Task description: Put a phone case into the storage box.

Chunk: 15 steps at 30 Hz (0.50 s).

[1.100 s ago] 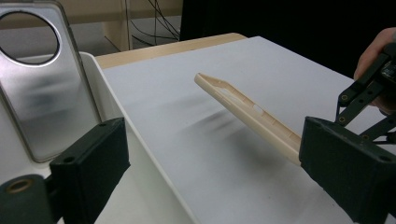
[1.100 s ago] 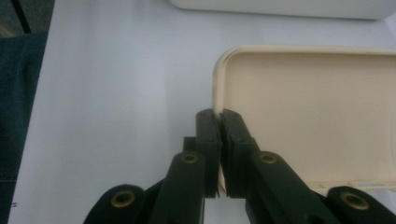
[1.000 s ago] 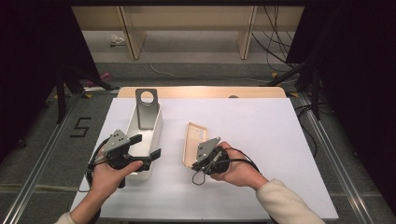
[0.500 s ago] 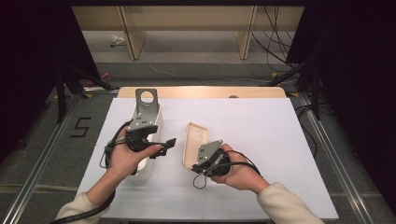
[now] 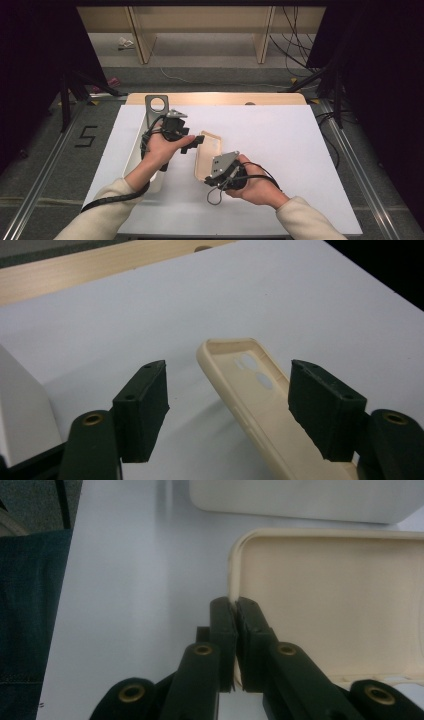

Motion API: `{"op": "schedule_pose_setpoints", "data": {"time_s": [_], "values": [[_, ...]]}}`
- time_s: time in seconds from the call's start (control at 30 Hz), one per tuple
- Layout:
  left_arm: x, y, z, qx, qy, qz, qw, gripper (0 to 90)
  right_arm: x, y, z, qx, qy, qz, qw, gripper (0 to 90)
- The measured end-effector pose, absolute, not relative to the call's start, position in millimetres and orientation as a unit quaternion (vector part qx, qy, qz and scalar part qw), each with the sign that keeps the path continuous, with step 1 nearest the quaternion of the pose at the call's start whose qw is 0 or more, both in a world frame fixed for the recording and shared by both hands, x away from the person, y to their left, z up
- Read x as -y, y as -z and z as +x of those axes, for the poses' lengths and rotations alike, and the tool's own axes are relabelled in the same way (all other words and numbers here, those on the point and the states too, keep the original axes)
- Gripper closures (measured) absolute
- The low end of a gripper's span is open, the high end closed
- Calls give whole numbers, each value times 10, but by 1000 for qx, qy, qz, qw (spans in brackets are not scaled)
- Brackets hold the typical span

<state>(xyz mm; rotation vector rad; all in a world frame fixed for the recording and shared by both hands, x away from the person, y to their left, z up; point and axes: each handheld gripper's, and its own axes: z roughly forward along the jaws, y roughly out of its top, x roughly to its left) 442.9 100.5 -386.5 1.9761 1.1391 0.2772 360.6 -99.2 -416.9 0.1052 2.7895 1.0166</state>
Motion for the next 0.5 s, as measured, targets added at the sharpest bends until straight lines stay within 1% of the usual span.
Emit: {"op": "schedule_pose_setpoints", "data": {"time_s": [0.13,0.27,0.5], "values": [[-953,3905,4536,-464,-98,785,398,396,991,4163,3600,-935,-341,35,86,872],[-923,3942,4596,-473,-91,789,383,438,984,4149,3590,-935,-343,33,87,872],[-931,4010,4648,-490,-60,783,377,532,972,4134,3574,-935,-343,28,89,872]]}}
